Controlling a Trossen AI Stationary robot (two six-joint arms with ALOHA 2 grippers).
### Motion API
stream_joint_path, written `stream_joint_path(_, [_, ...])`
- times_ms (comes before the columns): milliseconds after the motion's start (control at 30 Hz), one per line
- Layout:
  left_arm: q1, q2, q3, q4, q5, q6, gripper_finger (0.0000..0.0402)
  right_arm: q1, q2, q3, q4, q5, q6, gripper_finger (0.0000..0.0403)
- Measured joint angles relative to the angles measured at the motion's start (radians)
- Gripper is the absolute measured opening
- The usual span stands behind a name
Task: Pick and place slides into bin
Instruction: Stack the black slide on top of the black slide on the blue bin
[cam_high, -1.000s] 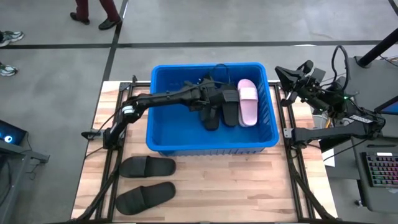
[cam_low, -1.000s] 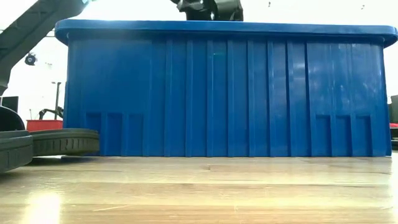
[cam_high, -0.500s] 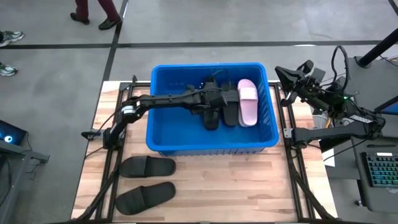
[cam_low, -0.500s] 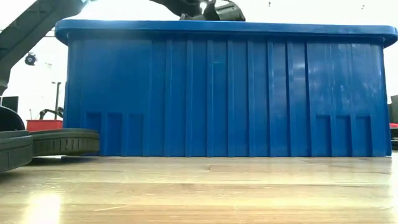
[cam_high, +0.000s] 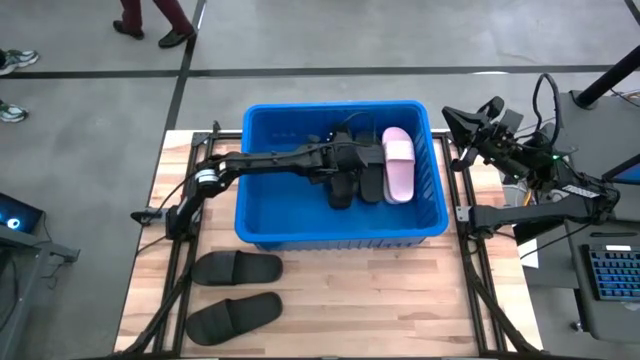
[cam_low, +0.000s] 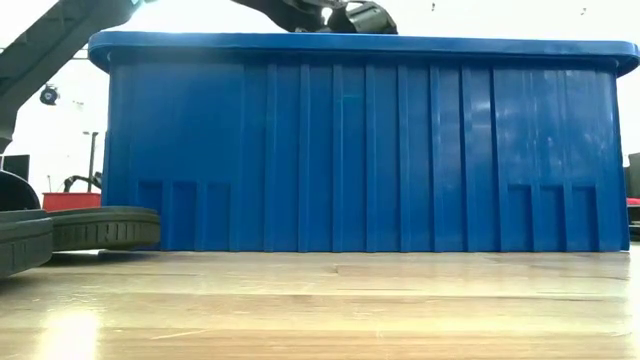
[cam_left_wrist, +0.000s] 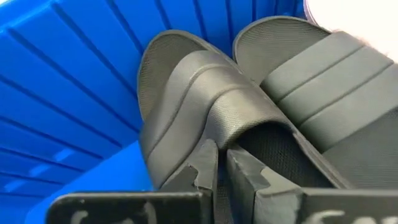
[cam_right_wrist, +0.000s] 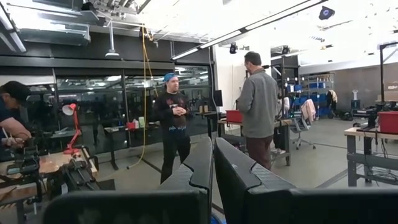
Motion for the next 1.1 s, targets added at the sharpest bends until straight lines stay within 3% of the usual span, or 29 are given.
stream_joint_path(167, [0.006,0.0,-0.013,0.002,0.024,0.008,0.0036,0.0,0.0,0.0,0.0,0.0,0.0,0.0009])
stream_joint_path(533, [0.011,0.0,-0.033,0.002,0.114,0.072,0.0154,0.0,0.0,0.0,0.0,0.0,-0.021,0.0009])
stream_joint_path(633, [0.011,-0.001,-0.028,-0.011,0.152,0.182,0.0177,0.0,-0.001,0.0,0.0,0.0,-0.018,0.0009])
stream_joint_path(1100, [0.011,-0.033,-0.012,-0.025,0.18,0.257,0.0187,0.0,-0.001,0.0,0.0,0.0,-0.022,0.0009])
